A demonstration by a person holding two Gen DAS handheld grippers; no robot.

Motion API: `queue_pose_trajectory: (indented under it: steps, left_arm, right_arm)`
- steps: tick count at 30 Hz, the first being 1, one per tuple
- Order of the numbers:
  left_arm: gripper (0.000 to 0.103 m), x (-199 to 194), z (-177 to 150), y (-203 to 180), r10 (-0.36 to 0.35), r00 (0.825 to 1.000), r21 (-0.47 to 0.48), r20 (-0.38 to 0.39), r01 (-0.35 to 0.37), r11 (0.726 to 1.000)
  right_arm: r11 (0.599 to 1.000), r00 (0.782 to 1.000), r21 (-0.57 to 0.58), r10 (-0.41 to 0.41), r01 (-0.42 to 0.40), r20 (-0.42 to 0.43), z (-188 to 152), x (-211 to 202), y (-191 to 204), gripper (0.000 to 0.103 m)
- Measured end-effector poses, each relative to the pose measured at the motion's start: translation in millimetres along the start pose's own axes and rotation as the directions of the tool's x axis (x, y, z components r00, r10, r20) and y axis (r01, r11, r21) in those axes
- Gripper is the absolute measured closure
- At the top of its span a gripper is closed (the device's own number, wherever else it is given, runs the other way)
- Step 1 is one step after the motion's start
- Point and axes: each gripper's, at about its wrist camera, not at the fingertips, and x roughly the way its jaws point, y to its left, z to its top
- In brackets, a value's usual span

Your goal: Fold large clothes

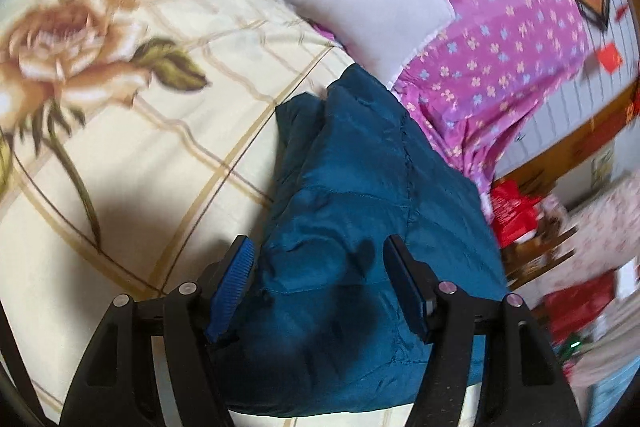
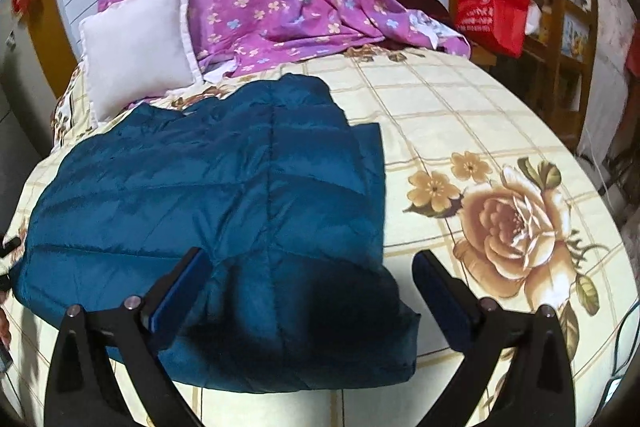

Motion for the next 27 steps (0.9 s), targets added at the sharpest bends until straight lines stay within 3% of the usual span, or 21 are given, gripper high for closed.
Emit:
queue_pose_trajectory:
  steps: [3, 7, 14, 20, 21, 22, 24, 26, 27]
  left_arm:
    - [0.049, 5, -3, 10, -0.034, 0.999, -0.049, -0.022, 0.033, 0.998]
    - [0.048, 15, -7, 7, -0.037, 0.999, -0.024, -0.039, 0.036, 0.999]
    - [0.040, 24, -11, -1, 0.010, 0.999, 0.028, -0.049, -0.008, 1.000]
    - [0.040, 28, -17, -17, 0.103, 0.994, 0.097, -0.045, -0.098, 0.990]
    - [0.042, 30, -17, -20, 0.117, 0.991, 0.117, -0.057, -0.110, 0.987]
    - [0.051, 31, -18, -22, 0.122, 0.990, 0.131, -0.072, -0.112, 0.985]
    - [0.064, 25, -20, -24, 0.106, 0.991, 0.137, -0.078, -0.095, 0.986]
    - [0.079, 19, -21, -28, 0.088, 0.993, 0.154, -0.083, -0.075, 0.985]
    - [0.081, 15, -23, -30, 0.083, 0.993, 0.167, -0.085, -0.068, 0.984]
  right_arm:
    - [1.000, 1.000, 0.020, 0.000, 0.000, -0.018, -2, 9, -10, 0.000]
    - [0.998, 0.998, 0.062, 0.019, -0.015, -0.060, -4, 27, -22, 0.000]
    - [0.990, 0.987, 0.081, 0.124, -0.115, -0.107, -4, 63, -26, 0.000]
    - [0.977, 0.968, 0.119, 0.196, -0.179, -0.155, -4, 80, -27, 0.000]
    - [0.975, 0.967, 0.121, 0.204, -0.186, -0.153, -5, 80, -26, 0.000]
    - [0.972, 0.964, 0.123, 0.218, -0.200, -0.155, -6, 80, -23, 0.001]
    - [0.970, 0.959, 0.106, 0.235, -0.220, -0.157, -7, 76, -15, 0.010]
    - [0.969, 0.958, 0.077, 0.244, -0.234, -0.149, -6, 67, -8, 0.031]
    - [0.969, 0.959, 0.068, 0.246, -0.239, -0.143, -5, 63, -7, 0.037]
